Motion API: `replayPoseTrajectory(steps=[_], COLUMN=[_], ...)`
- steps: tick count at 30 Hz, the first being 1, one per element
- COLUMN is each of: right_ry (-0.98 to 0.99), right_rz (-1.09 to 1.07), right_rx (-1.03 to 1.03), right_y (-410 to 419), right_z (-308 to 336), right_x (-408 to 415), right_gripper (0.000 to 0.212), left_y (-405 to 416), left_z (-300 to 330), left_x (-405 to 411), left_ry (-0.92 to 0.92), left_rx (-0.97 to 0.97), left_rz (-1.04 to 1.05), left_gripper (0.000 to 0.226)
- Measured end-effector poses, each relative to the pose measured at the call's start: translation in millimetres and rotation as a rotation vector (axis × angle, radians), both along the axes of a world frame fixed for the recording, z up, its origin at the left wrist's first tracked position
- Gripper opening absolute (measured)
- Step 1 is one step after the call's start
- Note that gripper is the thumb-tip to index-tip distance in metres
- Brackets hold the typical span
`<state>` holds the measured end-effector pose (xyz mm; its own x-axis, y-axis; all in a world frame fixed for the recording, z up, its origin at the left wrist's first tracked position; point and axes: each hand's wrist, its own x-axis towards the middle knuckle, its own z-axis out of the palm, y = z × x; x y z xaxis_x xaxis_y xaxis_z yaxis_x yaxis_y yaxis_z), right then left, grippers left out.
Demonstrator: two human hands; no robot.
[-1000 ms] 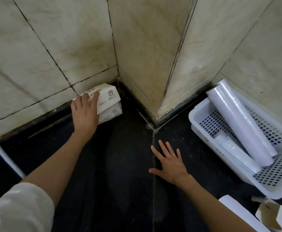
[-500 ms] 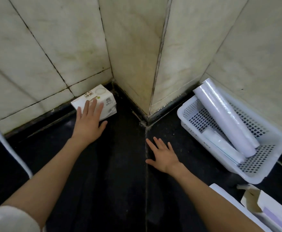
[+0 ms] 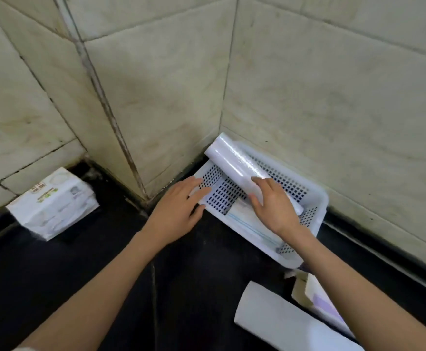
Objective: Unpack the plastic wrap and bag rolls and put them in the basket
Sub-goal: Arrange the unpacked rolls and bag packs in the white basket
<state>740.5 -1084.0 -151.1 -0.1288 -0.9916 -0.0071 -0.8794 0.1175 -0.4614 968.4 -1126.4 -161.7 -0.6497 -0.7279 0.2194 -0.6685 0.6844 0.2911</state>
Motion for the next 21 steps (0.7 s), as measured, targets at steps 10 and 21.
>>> replayPoseTrajectory(steps=[10,21], right_ry=[-0.011,-0.023], right_rz=[-0.064,-0.262], right_rx=[0.388,-0.13], right_y=[-73,-43], right_z=[-34,-26], right_x=[-77,-84], right_gripper=[0.034,0.039], left_y=[-61,-86], left_z=[-37,-48], left_x=[-84,-103], left_ry=[-0.306,-0.215], left_rx=[0.024,-0.131], left_rz=[-0.156,-0.179], left_gripper=[0.054,0.058])
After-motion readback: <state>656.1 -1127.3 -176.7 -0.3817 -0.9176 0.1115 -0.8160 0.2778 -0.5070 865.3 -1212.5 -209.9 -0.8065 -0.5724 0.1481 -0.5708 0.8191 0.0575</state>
